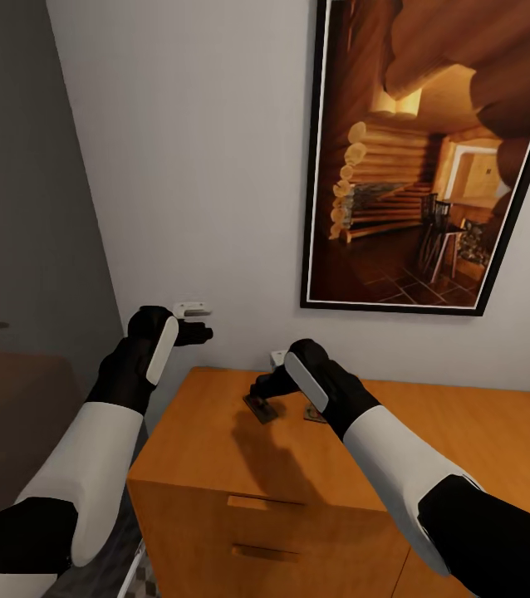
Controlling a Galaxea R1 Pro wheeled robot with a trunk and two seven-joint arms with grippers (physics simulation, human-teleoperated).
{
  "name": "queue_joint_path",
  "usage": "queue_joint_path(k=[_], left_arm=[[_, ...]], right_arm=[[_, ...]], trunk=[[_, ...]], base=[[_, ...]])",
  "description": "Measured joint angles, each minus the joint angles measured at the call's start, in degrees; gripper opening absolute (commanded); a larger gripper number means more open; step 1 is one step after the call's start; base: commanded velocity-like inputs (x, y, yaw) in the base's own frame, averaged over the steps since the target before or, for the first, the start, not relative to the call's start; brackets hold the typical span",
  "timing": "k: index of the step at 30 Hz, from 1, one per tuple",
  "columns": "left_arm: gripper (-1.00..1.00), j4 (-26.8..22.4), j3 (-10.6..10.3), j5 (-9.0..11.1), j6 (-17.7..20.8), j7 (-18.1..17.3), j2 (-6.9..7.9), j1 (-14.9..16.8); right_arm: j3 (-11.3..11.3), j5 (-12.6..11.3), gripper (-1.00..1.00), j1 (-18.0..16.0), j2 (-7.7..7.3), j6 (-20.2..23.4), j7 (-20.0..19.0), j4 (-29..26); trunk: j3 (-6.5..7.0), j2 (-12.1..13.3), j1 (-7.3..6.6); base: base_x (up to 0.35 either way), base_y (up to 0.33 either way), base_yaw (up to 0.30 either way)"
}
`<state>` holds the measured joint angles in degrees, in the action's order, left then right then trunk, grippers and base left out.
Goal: Take the four mousetraps from the cabinet in the bathroom and place them on the bathroom floor. Make sure all four end up on the same floor surface, and ensure that at least two of them are either under or directly next to the same bathroom sink.
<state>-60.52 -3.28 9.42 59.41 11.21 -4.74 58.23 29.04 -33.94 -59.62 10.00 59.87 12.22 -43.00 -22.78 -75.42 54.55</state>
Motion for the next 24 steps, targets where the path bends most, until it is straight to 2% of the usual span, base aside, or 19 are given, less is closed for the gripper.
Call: queue_joint_path(k=[5, 11, 17, 24], left_arm=[[1.00, -0.08, 0.00, 0.00, 0.00, 0.00, -0.01, 0.00], [1.00, -0.22, 0.00, 0.01, 0.01, 0.02, 0.03, 0.00], [1.00, -0.20, 0.00, 0.02, 0.01, 0.02, 0.05, 0.00], [1.00, -0.25, 0.00, 0.02, 0.01, 0.00, 0.00, 0.00]], right_arm=[[0.25, 0.14, 1.00, 0.00, 0.00, 0.00, 0.33, -1.68], [2.09, 0.09, 1.00, 0.00, 0.00, -0.02, 0.59, -2.56], [3.53, -0.02, 1.00, 0.00, 0.00, -0.02, 0.63, -2.63], [3.86, -0.03, 1.00, 0.00, 0.00, -0.02, 0.61, -2.59]], trunk=[[0.00, 0.00, 0.00], [0.00, 0.00, 0.00], [0.00, 0.00, 0.00], [0.00, 0.00, 0.00]], base=[[0.000, 0.000, 0.000], [0.000, 0.000, 0.039], [0.000, 0.000, 0.188], [0.000, 0.000, 0.184]])
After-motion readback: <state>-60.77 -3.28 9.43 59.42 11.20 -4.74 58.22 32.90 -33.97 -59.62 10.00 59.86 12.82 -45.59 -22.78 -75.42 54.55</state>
